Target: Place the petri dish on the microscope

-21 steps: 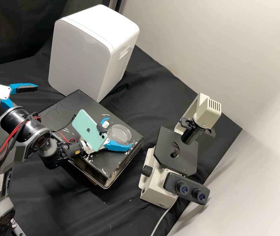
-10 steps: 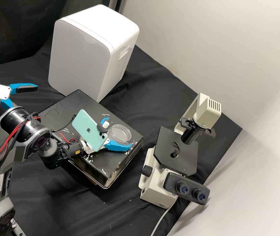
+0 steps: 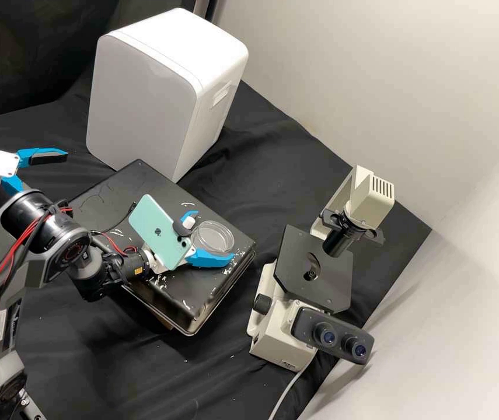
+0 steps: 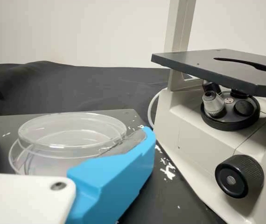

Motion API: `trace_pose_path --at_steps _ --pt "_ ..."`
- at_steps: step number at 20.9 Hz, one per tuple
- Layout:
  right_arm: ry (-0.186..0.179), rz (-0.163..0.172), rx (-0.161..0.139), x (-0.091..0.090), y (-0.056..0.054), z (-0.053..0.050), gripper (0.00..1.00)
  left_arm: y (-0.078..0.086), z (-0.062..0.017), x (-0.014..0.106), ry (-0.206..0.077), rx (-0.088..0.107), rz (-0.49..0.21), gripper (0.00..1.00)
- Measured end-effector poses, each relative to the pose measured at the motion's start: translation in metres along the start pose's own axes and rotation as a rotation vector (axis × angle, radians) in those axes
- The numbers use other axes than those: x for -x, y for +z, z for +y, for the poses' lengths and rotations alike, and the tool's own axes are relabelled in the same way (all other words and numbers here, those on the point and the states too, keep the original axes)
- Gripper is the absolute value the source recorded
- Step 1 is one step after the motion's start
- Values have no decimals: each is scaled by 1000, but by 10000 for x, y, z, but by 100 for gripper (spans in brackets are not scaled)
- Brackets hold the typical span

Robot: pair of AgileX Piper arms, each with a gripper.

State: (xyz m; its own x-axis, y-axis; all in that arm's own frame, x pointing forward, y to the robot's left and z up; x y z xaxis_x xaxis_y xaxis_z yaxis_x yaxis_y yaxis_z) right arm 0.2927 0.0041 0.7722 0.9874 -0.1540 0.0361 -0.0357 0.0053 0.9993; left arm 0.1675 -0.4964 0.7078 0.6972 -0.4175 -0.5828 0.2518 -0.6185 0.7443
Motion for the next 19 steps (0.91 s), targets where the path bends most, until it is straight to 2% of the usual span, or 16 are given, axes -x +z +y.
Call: trace_pose_path --at_steps 5,9,19 --pt "2 -2 -2 -1 4 5 0 0 0 0 0 0 0 100" --pt "5 -4 -21 -6 20 21 0 0 0 0 0 0 0 100" --pt "0 3 -16 -10 24 28 0 0 0 0 0 0 0 100"
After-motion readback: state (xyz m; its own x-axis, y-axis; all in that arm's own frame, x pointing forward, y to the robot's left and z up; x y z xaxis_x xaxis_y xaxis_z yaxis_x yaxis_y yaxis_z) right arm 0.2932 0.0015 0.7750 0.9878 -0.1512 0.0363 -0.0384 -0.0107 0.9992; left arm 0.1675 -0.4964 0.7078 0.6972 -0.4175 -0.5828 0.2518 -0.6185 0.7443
